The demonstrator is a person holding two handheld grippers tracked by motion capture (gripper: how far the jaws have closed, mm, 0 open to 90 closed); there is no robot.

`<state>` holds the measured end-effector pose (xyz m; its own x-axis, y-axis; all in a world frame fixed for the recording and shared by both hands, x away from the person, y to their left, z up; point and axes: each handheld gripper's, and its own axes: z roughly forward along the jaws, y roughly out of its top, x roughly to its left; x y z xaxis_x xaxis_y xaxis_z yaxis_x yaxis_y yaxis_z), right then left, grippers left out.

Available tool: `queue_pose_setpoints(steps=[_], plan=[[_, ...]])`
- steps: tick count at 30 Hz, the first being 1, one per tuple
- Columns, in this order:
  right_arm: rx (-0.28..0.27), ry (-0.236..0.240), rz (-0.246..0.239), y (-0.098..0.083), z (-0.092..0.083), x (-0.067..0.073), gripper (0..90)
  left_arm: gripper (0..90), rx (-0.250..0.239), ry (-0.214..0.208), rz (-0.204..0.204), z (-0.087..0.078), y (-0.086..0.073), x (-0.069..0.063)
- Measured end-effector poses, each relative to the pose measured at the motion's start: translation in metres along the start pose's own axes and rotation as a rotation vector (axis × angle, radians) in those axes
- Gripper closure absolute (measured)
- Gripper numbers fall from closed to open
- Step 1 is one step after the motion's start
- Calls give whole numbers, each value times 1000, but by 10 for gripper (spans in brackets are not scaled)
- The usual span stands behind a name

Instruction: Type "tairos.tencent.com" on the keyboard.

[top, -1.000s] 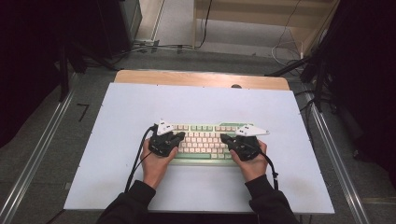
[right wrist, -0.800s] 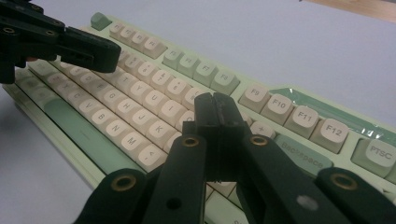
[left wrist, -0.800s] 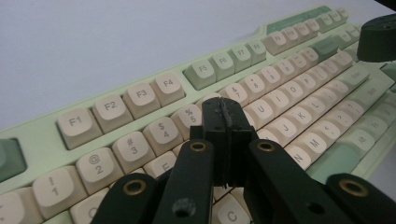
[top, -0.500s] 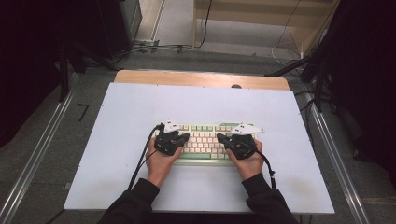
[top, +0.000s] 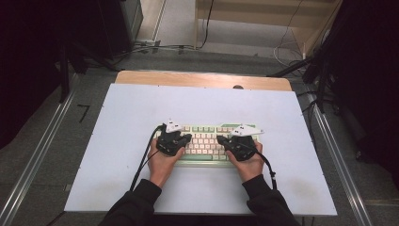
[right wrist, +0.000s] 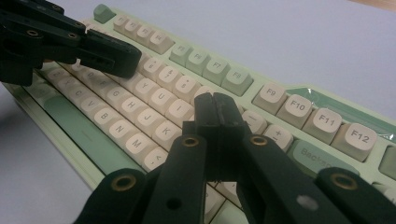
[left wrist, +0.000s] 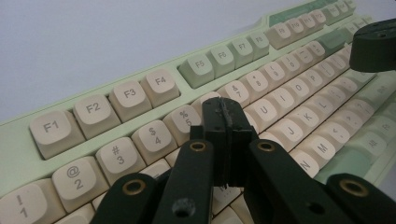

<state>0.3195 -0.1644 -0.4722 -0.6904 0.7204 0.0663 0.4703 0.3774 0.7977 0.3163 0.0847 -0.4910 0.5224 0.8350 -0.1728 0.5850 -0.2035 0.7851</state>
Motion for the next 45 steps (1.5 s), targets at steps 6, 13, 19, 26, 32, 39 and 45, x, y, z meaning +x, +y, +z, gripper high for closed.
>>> queue_pose_setpoints(steps=[6,13,19,26,32,39,45], plan=[[-1,0,0,0,0,0,876,900,22,11,17,2,0,-2],[6,0,-2,-1,2,1,877,900,-3,-11,9,-5,2,-1],[6,2,-2,-1,2,1,876,900,-29,-25,3,-16,3,0],[5,4,1,-1,2,1,876,900,-46,-1,-4,-40,-6,10],[7,4,3,0,3,1,876,900,-45,38,-20,-57,-13,22],[9,3,2,0,5,0,876,900,-12,63,-39,-59,-24,34],[8,3,2,0,4,1,876,900,7,74,-37,-55,-27,34]])
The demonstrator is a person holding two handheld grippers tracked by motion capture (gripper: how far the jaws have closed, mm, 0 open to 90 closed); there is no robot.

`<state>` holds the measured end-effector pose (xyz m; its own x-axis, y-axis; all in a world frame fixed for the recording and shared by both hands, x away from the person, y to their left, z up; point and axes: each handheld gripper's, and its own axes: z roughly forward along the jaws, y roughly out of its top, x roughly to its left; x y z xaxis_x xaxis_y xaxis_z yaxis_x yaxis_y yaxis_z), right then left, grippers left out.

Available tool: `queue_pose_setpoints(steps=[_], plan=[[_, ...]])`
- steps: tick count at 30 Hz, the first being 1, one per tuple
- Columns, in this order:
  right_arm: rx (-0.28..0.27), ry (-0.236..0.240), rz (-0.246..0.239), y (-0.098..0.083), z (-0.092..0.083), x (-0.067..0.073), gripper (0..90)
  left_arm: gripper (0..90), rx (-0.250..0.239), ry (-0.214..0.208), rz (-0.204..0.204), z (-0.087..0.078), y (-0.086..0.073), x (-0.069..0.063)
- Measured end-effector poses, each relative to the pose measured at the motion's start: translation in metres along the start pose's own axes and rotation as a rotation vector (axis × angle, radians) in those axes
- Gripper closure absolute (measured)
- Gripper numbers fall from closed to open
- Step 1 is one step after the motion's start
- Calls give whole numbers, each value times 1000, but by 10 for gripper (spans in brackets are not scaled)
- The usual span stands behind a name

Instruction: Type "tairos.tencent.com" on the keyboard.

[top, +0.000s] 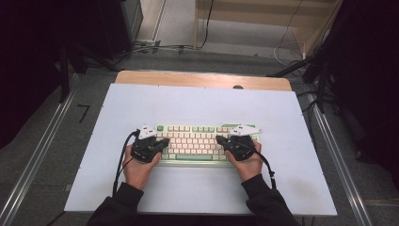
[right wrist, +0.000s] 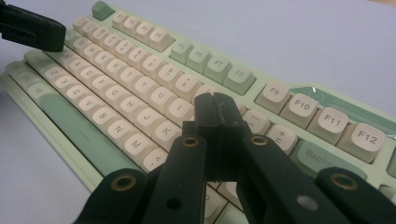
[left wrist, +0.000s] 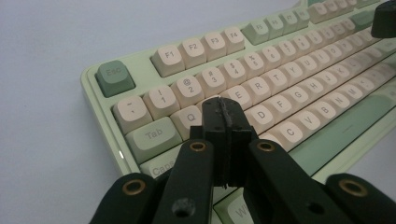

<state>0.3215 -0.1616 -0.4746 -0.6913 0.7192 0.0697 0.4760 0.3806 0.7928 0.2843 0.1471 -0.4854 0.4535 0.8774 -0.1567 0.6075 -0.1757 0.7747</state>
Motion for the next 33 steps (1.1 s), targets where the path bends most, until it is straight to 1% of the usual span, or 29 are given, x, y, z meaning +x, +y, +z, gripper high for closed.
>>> queue_pose_setpoints(steps=[6,22,29,33], plan=[[0,1,-4,0,0,1,876,900,10,0,-2,4,-1,1],[-5,-3,-1,1,-2,0,876,900,10,-2,0,5,-2,0],[1,2,-1,0,0,1,876,900,32,-3,-7,6,-2,0],[0,5,-3,0,0,2,876,900,2,-19,-9,4,-2,-1]])
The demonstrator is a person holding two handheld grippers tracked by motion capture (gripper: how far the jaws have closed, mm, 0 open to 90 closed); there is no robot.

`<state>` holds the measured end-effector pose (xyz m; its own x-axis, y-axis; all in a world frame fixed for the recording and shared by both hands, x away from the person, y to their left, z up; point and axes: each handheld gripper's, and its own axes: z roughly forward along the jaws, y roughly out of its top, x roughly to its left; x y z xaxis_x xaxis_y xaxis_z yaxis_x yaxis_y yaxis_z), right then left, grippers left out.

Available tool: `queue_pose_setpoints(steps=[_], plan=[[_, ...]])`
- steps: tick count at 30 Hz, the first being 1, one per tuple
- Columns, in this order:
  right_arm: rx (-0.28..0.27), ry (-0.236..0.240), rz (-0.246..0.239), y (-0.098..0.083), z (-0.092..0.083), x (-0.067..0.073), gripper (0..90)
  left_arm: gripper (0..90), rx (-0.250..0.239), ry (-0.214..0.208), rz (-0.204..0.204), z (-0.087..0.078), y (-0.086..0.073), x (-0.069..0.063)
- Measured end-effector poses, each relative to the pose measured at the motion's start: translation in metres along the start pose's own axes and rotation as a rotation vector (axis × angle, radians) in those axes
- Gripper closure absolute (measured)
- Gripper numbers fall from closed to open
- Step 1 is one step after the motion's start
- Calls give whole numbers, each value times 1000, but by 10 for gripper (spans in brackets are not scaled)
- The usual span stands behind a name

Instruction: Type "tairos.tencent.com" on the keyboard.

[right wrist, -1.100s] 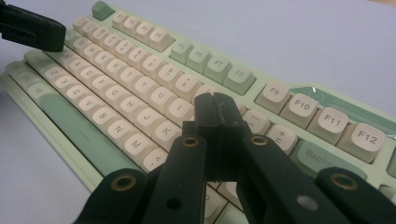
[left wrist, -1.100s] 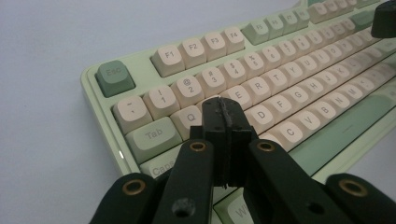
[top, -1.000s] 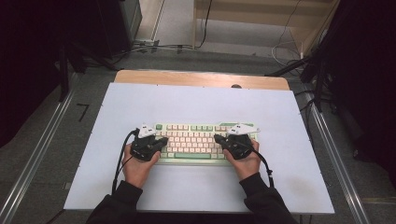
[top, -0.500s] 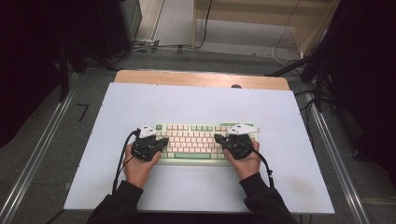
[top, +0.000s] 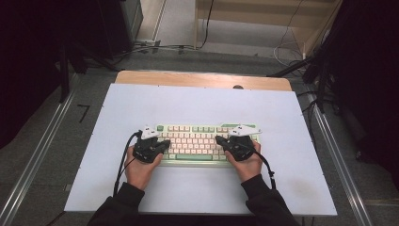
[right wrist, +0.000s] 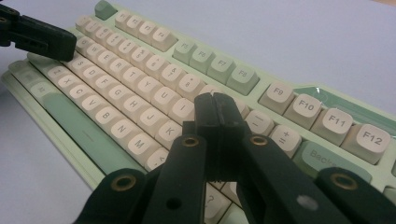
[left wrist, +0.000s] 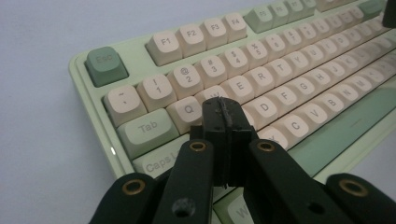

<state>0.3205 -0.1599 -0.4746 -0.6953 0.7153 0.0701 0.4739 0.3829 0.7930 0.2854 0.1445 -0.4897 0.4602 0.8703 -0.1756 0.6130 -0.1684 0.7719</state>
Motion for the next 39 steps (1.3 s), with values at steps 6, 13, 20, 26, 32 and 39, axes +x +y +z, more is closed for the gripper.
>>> queue_pose_setpoints(steps=[6,13,20,26,32,39], plan=[[-1,0,1,0,-1,0,876,900,-44,-9,-4,-5,1,-1],[-1,1,-5,1,0,1,876,900,-55,-12,-8,-6,1,-2],[4,6,-11,3,2,3,877,900,-59,-15,-3,-5,1,-3],[15,21,-26,5,12,8,876,900,-59,-19,-3,-4,1,-5],[24,23,-35,8,18,11,876,900,-64,-18,-5,-6,2,-4],[48,24,-44,11,32,13,876,900,-69,-17,-5,-7,2,-3]])
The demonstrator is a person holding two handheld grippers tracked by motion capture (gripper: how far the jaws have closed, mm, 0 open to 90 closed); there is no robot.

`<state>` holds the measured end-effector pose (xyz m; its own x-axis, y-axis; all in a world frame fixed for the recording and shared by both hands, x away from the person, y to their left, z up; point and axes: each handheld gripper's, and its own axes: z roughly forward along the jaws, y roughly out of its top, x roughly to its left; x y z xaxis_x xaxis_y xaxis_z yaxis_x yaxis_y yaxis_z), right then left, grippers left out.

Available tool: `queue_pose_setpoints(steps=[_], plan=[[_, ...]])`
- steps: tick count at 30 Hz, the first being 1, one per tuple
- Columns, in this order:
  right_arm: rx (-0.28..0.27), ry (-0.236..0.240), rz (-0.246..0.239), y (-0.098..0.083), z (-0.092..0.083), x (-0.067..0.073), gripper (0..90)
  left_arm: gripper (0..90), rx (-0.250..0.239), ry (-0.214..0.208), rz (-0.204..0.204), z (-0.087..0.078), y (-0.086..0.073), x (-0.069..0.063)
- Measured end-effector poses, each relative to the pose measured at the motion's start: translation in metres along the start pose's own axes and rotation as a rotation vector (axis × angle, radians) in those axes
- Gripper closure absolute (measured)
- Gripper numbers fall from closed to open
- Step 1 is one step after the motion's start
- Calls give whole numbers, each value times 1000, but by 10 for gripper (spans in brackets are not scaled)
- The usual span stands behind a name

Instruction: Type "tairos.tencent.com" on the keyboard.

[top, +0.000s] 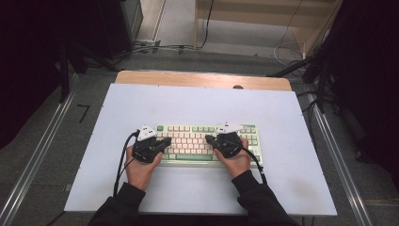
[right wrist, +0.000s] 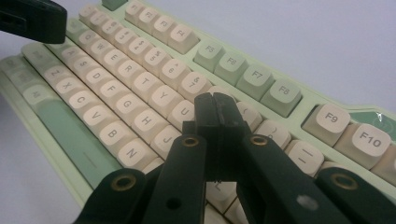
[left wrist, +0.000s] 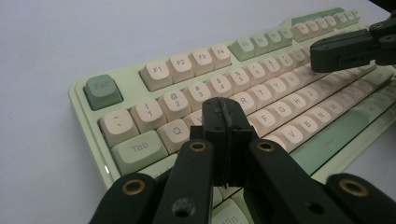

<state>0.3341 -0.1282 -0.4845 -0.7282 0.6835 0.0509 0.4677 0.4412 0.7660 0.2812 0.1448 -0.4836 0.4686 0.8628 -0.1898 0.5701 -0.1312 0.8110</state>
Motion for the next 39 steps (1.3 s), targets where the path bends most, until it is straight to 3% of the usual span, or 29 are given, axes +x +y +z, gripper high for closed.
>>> queue_pose_setpoints(steps=[32,39], plan=[[39,-11,-10,1,9,3,876,900,-4,-6,-4,0,0,0],[23,7,2,4,4,3,876,900,-2,-5,-5,1,0,0]])
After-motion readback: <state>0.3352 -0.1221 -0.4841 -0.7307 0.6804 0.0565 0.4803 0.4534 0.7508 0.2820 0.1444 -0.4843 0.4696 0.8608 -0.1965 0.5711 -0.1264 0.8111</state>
